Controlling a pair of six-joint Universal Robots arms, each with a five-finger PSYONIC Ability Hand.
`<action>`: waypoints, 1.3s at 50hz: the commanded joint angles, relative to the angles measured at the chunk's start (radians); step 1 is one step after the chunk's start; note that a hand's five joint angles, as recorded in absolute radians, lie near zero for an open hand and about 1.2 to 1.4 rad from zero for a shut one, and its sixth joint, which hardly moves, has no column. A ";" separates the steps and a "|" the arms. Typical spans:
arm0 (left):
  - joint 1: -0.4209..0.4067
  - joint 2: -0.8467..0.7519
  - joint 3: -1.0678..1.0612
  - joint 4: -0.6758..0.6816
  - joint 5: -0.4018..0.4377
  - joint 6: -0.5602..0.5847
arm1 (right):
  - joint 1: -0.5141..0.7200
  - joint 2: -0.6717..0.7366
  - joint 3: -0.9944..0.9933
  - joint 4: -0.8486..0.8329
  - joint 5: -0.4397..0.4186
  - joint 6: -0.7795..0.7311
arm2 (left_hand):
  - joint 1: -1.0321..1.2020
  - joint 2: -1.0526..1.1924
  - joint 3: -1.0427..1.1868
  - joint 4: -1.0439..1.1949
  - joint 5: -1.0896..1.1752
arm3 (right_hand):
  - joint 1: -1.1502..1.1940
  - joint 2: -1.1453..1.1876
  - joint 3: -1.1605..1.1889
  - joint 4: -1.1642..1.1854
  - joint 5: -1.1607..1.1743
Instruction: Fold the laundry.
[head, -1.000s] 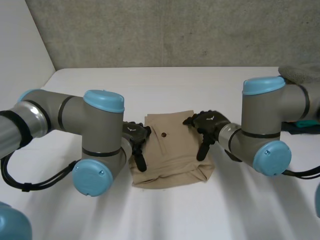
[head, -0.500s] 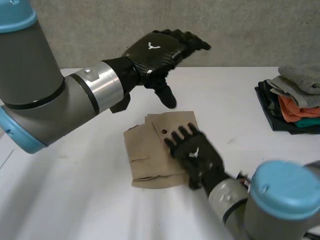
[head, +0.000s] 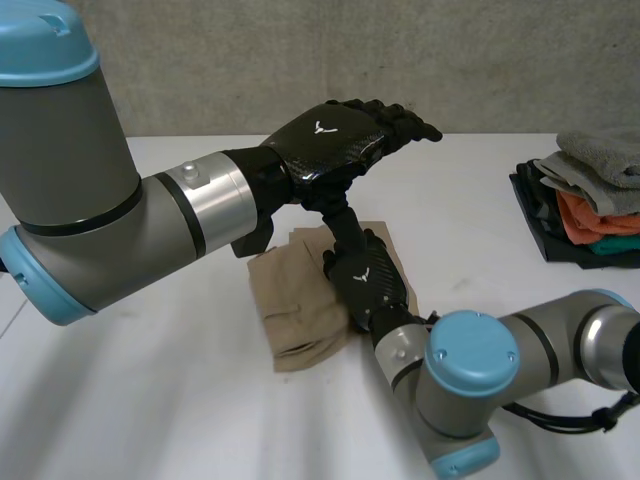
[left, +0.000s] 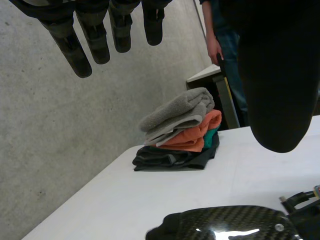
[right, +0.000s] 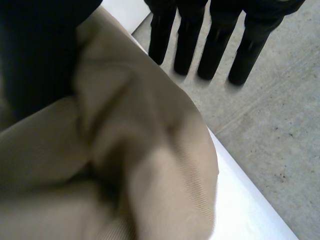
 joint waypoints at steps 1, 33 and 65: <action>0.001 0.006 0.008 0.001 0.000 0.000 | -0.020 -0.001 -0.104 0.078 -0.013 0.013 | 0.019 -0.010 -0.019 -0.011 -0.030 | 0.811 0.809 0.812 0.814 0.873; -0.017 0.147 -0.015 0.108 -0.070 -0.069 | -0.922 -0.159 -0.544 0.259 -0.471 0.395 | 0.007 -0.022 -0.031 -0.022 -0.042 | 0.811 0.809 0.812 0.814 0.873; -0.029 0.092 -0.042 0.108 -0.073 -0.069 | -1.075 -0.085 -0.512 0.274 -0.424 0.375 | 0.022 -0.007 -0.016 -0.008 -0.027 | -0.410 -0.413 -0.410 -0.408 -0.349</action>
